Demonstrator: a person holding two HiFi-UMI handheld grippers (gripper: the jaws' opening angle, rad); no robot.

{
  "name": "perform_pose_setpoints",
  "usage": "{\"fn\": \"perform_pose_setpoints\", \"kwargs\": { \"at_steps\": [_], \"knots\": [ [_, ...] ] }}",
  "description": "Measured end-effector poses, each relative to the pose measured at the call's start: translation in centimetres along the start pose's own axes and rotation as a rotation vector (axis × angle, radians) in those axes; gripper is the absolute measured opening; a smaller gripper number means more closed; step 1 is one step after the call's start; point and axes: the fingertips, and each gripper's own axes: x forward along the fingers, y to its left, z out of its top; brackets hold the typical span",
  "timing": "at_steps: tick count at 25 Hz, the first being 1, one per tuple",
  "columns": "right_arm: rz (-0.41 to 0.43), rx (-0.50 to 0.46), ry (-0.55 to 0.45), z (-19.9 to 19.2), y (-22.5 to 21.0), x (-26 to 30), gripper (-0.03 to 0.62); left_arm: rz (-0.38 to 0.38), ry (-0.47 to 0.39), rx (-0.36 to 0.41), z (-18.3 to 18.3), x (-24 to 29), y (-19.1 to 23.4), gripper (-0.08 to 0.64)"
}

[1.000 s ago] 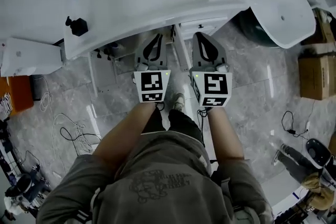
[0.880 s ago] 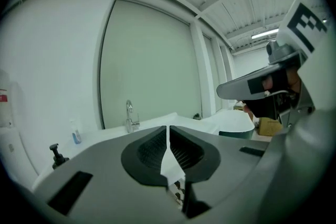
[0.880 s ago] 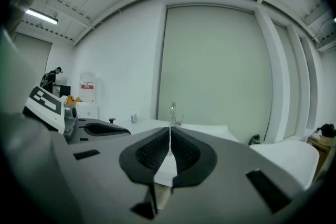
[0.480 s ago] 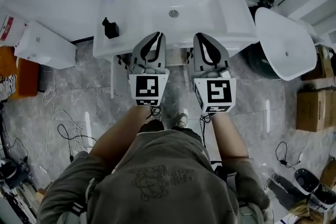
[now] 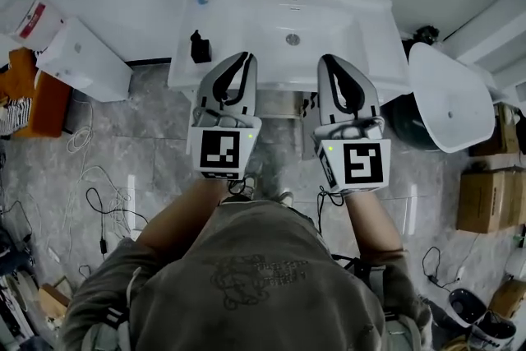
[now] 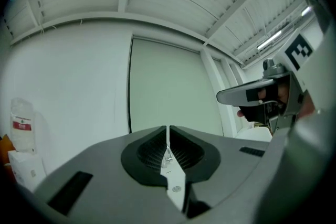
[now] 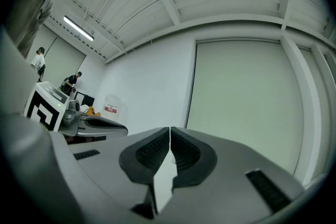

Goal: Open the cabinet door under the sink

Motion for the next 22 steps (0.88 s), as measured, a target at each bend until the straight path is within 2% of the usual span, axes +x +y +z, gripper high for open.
{"fn": "perform_pose_setpoints", "kwargs": {
  "at_steps": [4, 8, 12, 19, 22],
  "knots": [
    [0.017, -0.010, -0.014, 1.1, 1.5, -0.9, 0.029, 0.009, -0.022, 0.018, 1.1, -2.0, 0.7, 0.032],
    [0.029, 0.022, -0.005, 0.6, 2.8, -1.5, 0.029, 0.002, -0.032, 0.062, 1.5, -3.7, 1.0, 0.032],
    [0.046, 0.067, -0.003, 0.3, 4.3, -1.7, 0.029, -0.004, -0.006, 0.084, 0.8, -5.0, 1.1, 0.032],
    [0.083, 0.092, 0.032, -2.0, 6.2, -2.2, 0.029, -0.035, 0.028, 0.174, -1.3, -5.8, 0.7, 0.032],
    [0.084, 0.082, 0.036, -2.4, 6.4, -2.1, 0.029, -0.040, 0.036, 0.161, -1.8, -5.7, 0.7, 0.032]
  ]
}}
